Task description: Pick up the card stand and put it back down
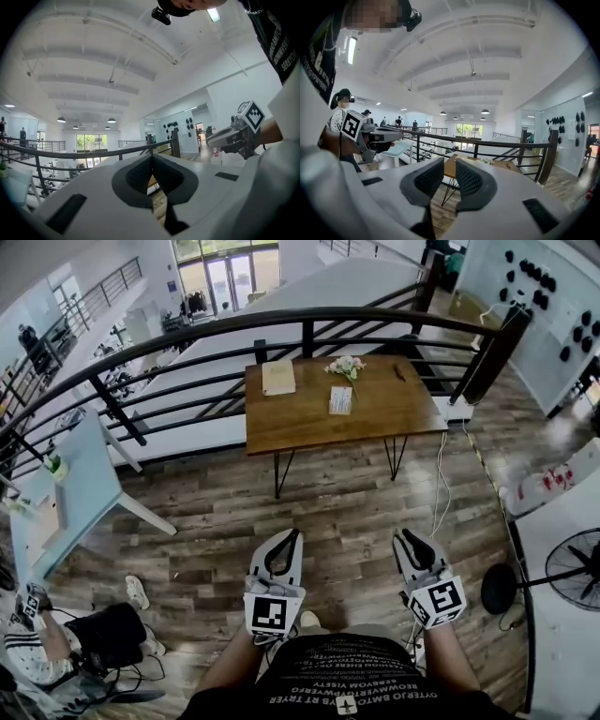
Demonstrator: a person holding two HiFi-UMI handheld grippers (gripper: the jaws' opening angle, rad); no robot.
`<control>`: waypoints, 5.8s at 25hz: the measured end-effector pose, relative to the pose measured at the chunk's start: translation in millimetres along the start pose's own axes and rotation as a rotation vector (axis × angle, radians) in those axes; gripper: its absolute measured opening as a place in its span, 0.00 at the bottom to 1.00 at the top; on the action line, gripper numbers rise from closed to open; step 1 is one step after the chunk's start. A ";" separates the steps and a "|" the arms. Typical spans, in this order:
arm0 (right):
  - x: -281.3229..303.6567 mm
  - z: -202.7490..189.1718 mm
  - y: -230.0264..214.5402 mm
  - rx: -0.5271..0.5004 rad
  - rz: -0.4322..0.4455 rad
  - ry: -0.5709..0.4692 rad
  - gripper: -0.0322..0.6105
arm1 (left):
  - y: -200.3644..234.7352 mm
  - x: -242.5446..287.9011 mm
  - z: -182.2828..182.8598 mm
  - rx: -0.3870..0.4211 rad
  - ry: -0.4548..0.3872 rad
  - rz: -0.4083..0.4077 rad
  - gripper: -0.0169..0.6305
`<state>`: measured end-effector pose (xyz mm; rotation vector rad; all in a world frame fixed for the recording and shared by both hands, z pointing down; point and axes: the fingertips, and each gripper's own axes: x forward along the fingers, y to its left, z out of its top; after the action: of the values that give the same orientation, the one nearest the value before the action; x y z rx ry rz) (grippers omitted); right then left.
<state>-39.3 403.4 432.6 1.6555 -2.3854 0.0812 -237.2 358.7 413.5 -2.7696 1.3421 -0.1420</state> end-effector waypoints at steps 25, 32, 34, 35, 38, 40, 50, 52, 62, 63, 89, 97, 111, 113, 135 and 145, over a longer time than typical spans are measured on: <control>17.0 -16.2 -45.4 0.055 0.065 -0.014 0.32 | -13.2 46.7 -12.5 -0.024 0.060 0.018 0.06; 40.6 -19.4 -79.0 0.061 0.107 -0.012 0.32 | -19.7 88.4 -13.8 -0.014 0.081 0.020 0.06; 50.0 -20.0 -87.6 0.060 0.119 -0.010 0.32 | -18.8 100.4 -16.3 -0.017 0.086 0.023 0.06; 54.4 -20.8 -91.4 0.060 0.125 -0.008 0.32 | -19.1 105.9 -18.8 -0.022 0.093 0.023 0.06; 67.6 -24.1 -102.5 0.061 0.144 0.001 0.32 | -20.2 121.5 -26.7 -0.042 0.108 0.026 0.06; 76.7 -25.4 -111.0 0.063 0.156 0.005 0.32 | -18.5 133.3 -28.7 -0.054 0.106 0.034 0.06; 114.3 -20.2 -160.6 0.076 0.189 0.008 0.32 | -6.9 194.1 -22.6 -0.041 0.123 0.061 0.06; 120.5 -18.0 -170.2 0.083 0.196 0.003 0.32 | -7.9 204.0 -21.3 -0.049 0.123 0.065 0.06; 139.1 -6.3 -210.1 0.070 0.276 -0.033 0.32 | -20.9 246.8 -5.7 -0.035 0.123 0.098 0.06; 140.6 -3.6 -215.0 0.066 0.284 -0.040 0.32 | -21.3 250.4 -3.7 -0.031 0.121 0.107 0.06; 149.1 -25.5 -254.6 0.138 0.373 -0.029 0.29 | -32.5 278.7 -9.8 -0.044 0.170 0.142 0.06; 184.7 -20.8 -258.1 0.122 0.339 -0.009 0.28 | -13.9 314.0 -10.1 -0.051 0.126 0.100 0.06; 272.1 11.9 -278.7 0.070 0.276 0.010 0.28 | 54.4 382.5 -5.9 -0.050 0.102 0.047 0.06; 283.8 14.4 -279.4 0.067 0.278 0.020 0.28 | 62.4 390.0 -8.6 -0.057 0.103 0.043 0.06; 382.7 34.1 -251.6 0.072 0.294 0.043 0.28 | 157.0 437.0 -23.2 -0.068 0.117 0.012 0.06; 402.0 47.1 -239.4 0.049 0.265 0.042 0.28 | 181.1 447.2 -14.8 -0.059 0.087 -0.042 0.06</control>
<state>42.4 -59.1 455.8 1.3329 -2.5753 0.2195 -104.2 -104.8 436.3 -2.8729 1.3282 -0.2320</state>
